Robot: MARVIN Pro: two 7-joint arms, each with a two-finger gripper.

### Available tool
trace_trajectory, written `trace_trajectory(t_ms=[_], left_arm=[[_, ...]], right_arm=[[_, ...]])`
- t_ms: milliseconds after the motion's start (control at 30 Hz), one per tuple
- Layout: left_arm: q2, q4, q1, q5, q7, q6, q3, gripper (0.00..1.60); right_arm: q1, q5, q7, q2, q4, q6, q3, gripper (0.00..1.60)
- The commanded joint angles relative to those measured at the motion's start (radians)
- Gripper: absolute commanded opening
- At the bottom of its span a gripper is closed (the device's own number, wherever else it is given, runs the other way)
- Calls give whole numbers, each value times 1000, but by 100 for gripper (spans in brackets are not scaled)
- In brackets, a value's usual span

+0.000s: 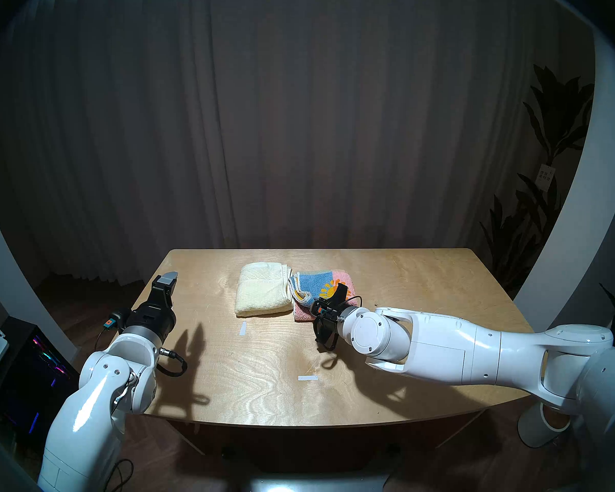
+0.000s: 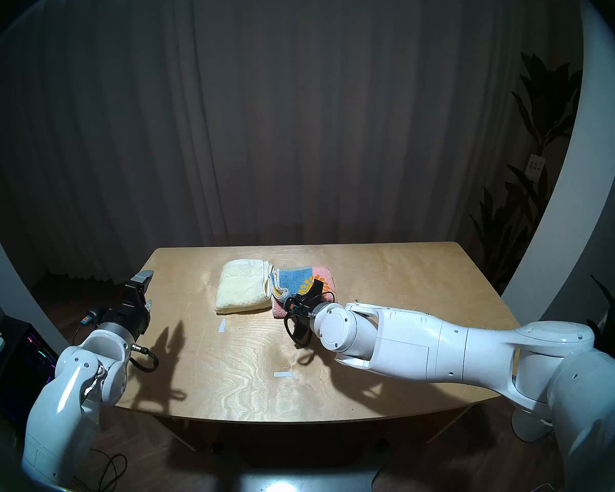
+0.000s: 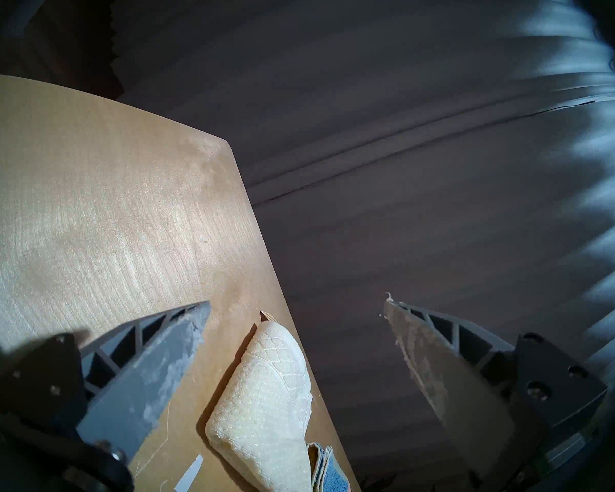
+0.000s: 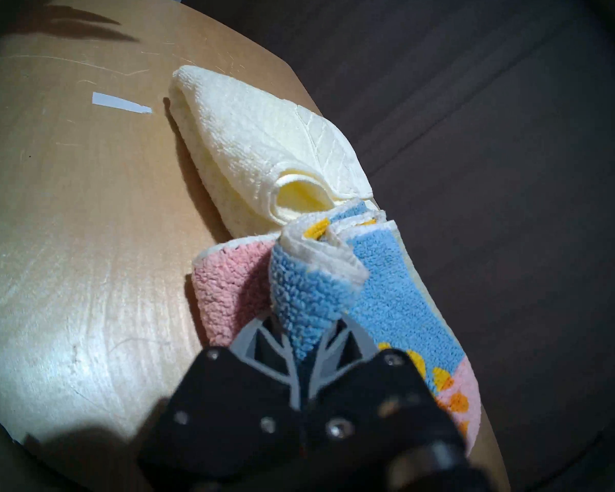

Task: Fold each towel twice and stack them on table

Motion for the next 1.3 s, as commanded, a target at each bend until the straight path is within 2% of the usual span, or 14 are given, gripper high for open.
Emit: trace_trajectory(t_ms=[0,33,133,167,200,233,267,300,500,600,667,1033,1167,1267], left_arm=[[9,-8,-13,2,-23,9,-4,160],[9,-8,-13,2,-23,8,-3,160],[8,-11,-11,2,-22,7,-2,160],[7,-13,-10,3,-21,6,-2,160],[7,-15,-8,4,-21,6,-1,160],[6,-16,-6,5,-20,5,-1,160],[6,-16,-6,5,-20,5,-1,160],[5,-18,-4,6,-19,4,-1,160],[5,-24,1,10,-18,3,-1,160],[5,-27,0,15,-17,4,5,160],[5,-26,-7,17,-16,7,14,160],[12,-25,-32,20,-11,22,49,160],[7,-31,-36,12,-12,32,67,160],[6,-39,-37,15,-12,47,96,160]], right_arm=[[-5,26,-20,-6,-24,43,18,0],[-5,28,-17,-6,-25,46,16,16],[-7,48,-13,-2,-29,55,22,41],[-11,54,-19,-1,-30,49,26,74],[-10,47,-24,2,-37,51,21,79],[-14,54,-29,5,-42,50,26,110],[-14,54,-29,5,-42,50,26,110],[-14,59,-29,7,-45,53,25,160],[-26,89,-31,24,-66,28,43,160],[-30,121,-21,68,-140,33,59,160],[-39,140,-17,98,-178,7,69,160],[-96,208,-35,229,-324,-71,102,160],[-112,276,-56,277,-380,-108,152,160],[-122,355,-79,323,-434,-144,210,160]])
